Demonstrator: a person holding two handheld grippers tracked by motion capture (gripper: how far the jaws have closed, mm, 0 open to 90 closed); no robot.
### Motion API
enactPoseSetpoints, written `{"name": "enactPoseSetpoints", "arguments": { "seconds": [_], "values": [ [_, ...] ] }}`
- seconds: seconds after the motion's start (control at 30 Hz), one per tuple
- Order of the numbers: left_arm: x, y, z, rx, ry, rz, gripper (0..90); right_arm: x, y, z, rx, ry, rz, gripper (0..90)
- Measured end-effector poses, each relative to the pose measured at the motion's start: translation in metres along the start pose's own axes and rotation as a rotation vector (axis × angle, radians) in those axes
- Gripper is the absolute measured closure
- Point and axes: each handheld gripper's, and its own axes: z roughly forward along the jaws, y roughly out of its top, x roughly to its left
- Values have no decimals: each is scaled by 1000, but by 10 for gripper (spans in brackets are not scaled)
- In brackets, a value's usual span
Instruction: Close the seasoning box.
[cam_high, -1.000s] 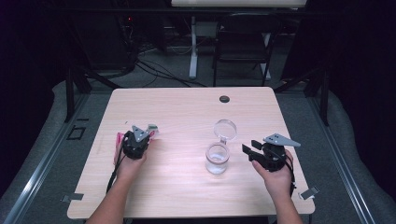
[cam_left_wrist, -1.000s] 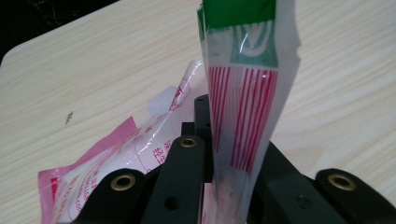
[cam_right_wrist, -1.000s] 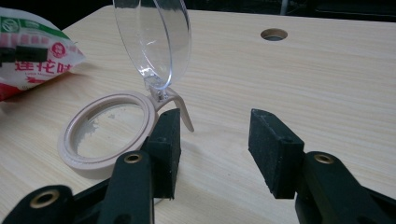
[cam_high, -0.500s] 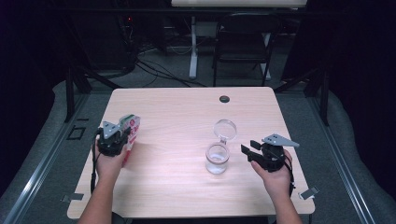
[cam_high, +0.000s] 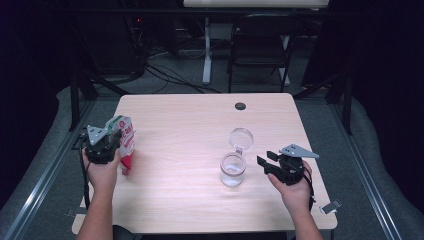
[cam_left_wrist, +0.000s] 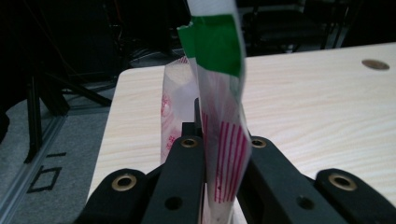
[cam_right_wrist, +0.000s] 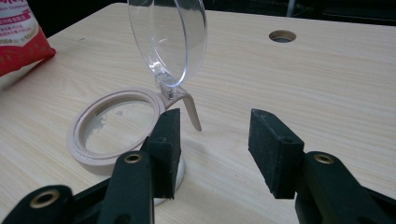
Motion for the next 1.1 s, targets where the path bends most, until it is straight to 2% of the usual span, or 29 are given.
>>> {"name": "enactPoseSetpoints", "arguments": {
  "seconds": [0.07, 0.17, 0.3, 0.43, 0.6, 0.63, 0.87, 1.0, 1.1],
  "values": [
    [2, 2, -1, -3, 5, -8, 900, 0, -1, 0, 3, -1, -5, 542],
    [-1, 7, -4, -8, 12, 5, 900, -1, -2, -1, -5, -2, -1, 542],
    [-7, 17, -8, -9, -19, 30, 900, -2, -4, -4, -9, -15, 3, 542],
    [-16, 25, -9, 26, -88, 42, 900, -4, -6, -7, -6, -25, 6, 542],
    [-30, 31, -9, 28, -154, 63, 900, -5, -7, -10, -11, -30, 9, 542],
    [-36, 33, -9, 30, -180, 70, 900, -5, -8, -11, -10, -35, 9, 542],
    [-67, 40, -12, 40, -260, 154, 900, -8, -9, -15, -15, -39, 18, 542],
    [-86, 41, -12, 44, -345, 175, 900, -8, -10, -17, -16, -49, 19, 542],
    [-101, 42, -13, 47, -405, 205, 900, -9, -11, -19, -17, -49, 20, 542]
  ]
}}
